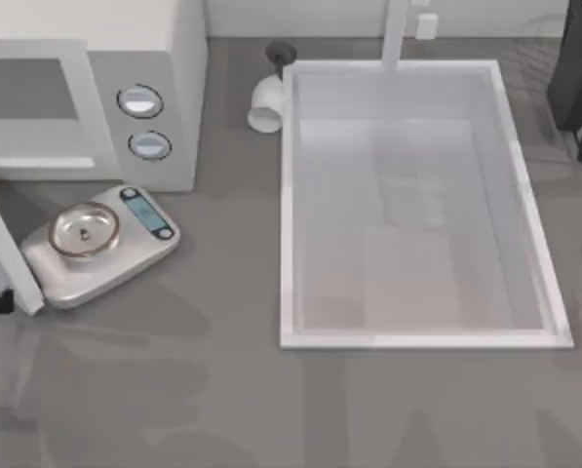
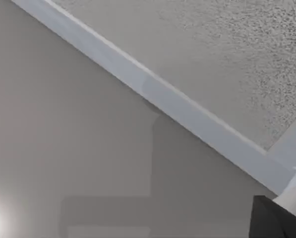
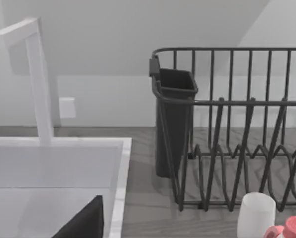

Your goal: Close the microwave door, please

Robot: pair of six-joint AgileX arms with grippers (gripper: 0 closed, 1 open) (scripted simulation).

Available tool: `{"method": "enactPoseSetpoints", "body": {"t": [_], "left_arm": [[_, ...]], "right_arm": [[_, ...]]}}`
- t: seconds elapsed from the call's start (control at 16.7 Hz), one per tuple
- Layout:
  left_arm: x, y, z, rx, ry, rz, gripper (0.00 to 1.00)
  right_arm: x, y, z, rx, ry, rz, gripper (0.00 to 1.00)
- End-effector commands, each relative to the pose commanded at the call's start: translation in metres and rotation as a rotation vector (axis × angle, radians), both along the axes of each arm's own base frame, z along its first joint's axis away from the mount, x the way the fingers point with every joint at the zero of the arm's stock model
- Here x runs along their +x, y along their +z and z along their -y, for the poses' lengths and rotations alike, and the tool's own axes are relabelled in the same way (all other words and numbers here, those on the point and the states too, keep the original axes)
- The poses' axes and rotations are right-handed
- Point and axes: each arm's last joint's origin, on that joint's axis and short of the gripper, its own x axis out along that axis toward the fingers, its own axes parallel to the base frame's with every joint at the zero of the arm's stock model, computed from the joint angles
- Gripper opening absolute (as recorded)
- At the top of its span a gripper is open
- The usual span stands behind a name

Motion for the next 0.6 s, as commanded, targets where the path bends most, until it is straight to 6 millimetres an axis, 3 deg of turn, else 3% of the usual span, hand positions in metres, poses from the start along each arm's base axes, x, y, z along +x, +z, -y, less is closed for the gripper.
{"method": "enactPoseSetpoints", "body": {"t": [0.18, 0.42, 0.6], "left_arm": [[-0.004, -0.001, 0.010, -0.001, 0.016, 0.007, 0.00], [-0.002, 0.001, 0.009, -0.002, 0.018, 0.010, 0.00], [0.013, 0.005, 0.008, -0.001, 0.018, 0.020, 0.00]], "right_arm": [[0.000, 0.000, 0.000, 0.000, 0.000, 0.000, 1.00], [0.000, 0.000, 0.000, 0.000, 0.000, 0.000, 1.00], [0.000, 0.000, 0.000, 0.000, 0.000, 0.000, 1.00]]}}
